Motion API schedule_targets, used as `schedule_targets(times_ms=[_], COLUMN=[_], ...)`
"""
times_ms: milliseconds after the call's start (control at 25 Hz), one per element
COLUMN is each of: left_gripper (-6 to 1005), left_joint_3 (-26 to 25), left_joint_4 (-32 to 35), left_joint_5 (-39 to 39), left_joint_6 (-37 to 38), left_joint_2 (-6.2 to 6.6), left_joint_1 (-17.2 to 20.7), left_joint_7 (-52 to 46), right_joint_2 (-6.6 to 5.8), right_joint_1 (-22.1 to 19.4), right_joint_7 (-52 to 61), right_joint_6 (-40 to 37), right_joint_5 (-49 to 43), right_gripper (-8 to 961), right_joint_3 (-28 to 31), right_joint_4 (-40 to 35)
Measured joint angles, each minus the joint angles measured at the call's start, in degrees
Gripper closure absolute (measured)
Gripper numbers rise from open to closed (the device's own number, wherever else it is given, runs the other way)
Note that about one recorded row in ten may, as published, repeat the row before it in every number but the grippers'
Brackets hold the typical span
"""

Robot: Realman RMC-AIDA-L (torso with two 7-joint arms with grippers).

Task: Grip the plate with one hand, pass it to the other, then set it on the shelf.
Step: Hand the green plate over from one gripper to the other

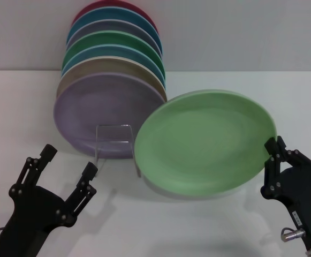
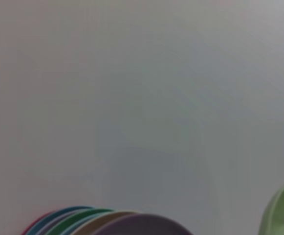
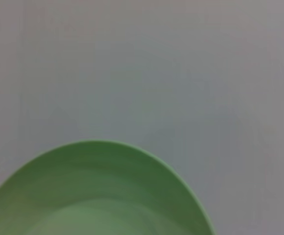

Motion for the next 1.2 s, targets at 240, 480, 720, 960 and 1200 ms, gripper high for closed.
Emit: schedule_targets(times_ms=[240,480,720,960,1200], left_gripper=[152,152,153,152,152], left_joint_3=[0.39,0.95,1.95,1.87,2.03], left_joint_4=[0.23,0.21,0.29,0.36,0.42], left_joint_5=[0.00,0.00,0.01,0.00,0.00], left_joint_6=[-1.37,-1.82,-4.32,-5.72,-6.36], left_joint_2=[0.18,0.19,0.15,0.14,0.25], left_joint_1=[-0.04,-0.40,-1.03,-1.51,-1.96], left_joint_7=[0.19,1.63,3.24,3.26,3.26], right_joint_2=[0.00,0.00,0.00,-0.01,0.00], right_joint_1=[-0.46,-0.66,-0.06,0.19,-0.54], right_joint_7=[-5.86,-12.17,-20.18,-24.25,-27.98], right_joint_6=[-1.36,-1.33,-1.14,-0.78,-0.03], right_joint_5=[5.97,8.63,11.71,12.60,12.94], right_gripper=[937,936,936,936,936], right_joint_3=[-4.43,-6.69,-8.88,-10.23,-11.42], right_joint_4=[2.86,6.79,10.81,12.73,14.58])
